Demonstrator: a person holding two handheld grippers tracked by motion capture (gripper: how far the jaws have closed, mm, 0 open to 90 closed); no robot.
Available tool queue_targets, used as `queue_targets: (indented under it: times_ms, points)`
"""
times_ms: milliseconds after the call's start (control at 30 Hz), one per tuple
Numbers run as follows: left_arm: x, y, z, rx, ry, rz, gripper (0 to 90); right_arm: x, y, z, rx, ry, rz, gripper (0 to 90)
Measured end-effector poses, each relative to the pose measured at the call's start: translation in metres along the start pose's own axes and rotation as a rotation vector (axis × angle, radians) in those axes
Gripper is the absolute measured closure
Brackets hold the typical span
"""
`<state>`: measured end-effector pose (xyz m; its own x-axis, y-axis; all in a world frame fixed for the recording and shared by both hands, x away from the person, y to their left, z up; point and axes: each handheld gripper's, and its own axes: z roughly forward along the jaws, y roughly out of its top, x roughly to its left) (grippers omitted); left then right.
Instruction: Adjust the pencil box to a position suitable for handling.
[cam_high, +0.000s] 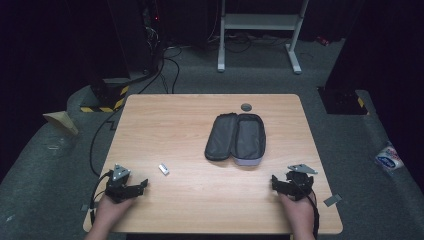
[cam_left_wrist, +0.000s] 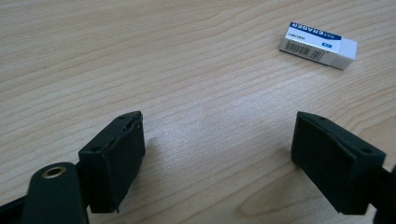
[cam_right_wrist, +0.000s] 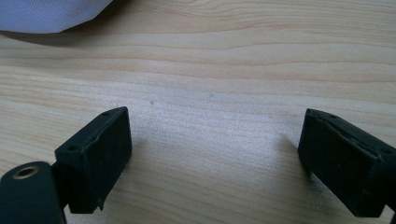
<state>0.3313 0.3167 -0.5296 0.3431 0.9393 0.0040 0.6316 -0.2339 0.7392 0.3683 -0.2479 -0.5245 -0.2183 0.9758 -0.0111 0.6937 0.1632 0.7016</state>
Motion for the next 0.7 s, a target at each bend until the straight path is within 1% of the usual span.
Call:
queue_targets:
  times_ms: [333,500,600,700]
  points:
    - [-0.0003,0.0000,-0.0001,0.000,0.003,-0.004,17.8,-0.0003,-0.0001,-0.0006,0.000,0.004,-0.007,10.4]
    - [-0.0002,0.0001,-0.0001,0.001,0.006,-0.003,17.8,-0.0006,0.0000,-0.0015,-0.004,0.006,-0.009,13.9]
    - [-0.0012,0.0000,0.0000,-0.001,0.014,-0.012,17.7,-0.0013,0.0010,-0.0023,-0.003,0.008,-0.009,14.8]
    - [-0.0020,-0.0006,-0.0006,-0.001,0.020,-0.019,17.7,-0.0016,0.0025,-0.0044,-0.017,0.011,-0.019,16.0]
